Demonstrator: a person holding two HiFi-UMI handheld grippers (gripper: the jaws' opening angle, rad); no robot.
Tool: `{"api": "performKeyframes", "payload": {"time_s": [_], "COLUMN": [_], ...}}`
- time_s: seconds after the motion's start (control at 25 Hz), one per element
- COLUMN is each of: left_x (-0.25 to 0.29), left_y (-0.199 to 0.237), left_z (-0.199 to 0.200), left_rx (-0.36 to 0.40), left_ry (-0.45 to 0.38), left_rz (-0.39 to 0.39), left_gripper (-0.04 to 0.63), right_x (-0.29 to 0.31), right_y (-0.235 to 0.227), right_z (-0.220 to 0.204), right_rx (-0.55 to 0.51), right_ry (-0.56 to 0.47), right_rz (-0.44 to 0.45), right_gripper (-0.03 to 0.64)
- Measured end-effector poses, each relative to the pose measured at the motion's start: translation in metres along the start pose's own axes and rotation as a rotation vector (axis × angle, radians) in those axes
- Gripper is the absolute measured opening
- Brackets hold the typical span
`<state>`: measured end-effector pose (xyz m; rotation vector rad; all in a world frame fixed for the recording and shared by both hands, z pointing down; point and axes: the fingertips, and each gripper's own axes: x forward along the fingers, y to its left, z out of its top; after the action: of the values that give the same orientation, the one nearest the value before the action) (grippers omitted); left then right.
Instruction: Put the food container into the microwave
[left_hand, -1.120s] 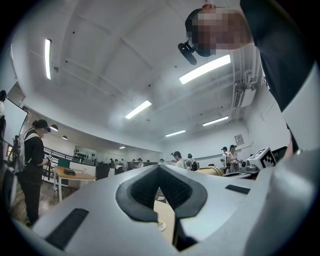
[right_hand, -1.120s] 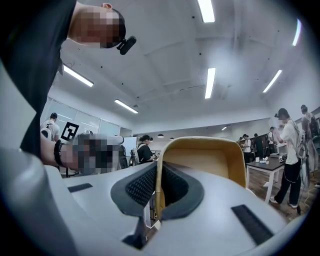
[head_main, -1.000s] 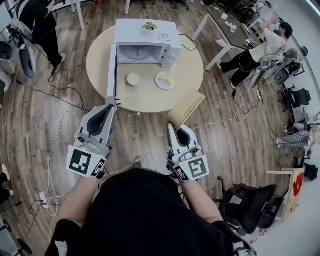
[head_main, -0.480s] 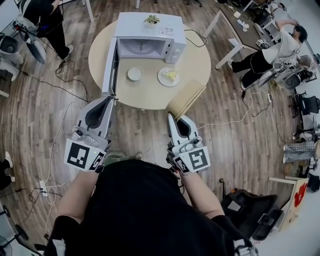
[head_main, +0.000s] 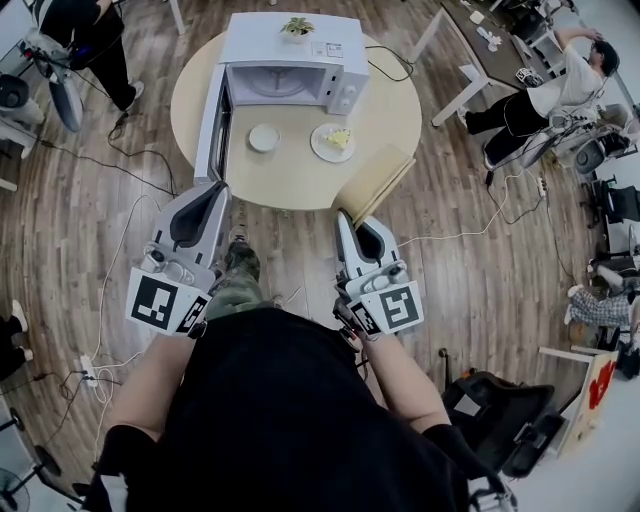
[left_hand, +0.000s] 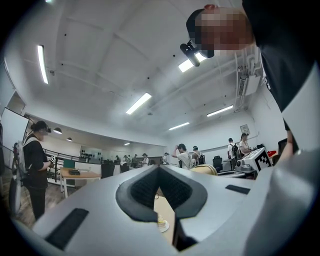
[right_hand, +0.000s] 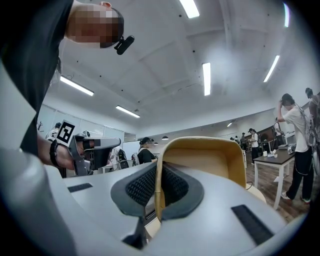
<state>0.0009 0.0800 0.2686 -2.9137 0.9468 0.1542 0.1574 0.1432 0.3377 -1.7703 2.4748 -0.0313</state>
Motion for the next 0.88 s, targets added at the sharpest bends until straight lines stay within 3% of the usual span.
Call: {"api": "performKeyframes", "payload": {"time_s": [0.52,0.88], "left_x": [0.039,0.065], "left_y": [0.017,0.066], "left_z": [0.0,-0.008], "left_rx": [0.024,0.016], "left_ry": [-0.018,-0.03], "left_rz": [-0.037,-0.02], "left_gripper": [0.02,0.02], "right_x": [0.02,0.073], "right_y": [-0.026,-0.039], "right_z": [0.004,-0.006], "right_rx": [-0.049,-0.059], "right_ry": [-0.015,-0.001], "right_rz": [-0.032,-0.027], "right_gripper": [0.025,0.025]}}
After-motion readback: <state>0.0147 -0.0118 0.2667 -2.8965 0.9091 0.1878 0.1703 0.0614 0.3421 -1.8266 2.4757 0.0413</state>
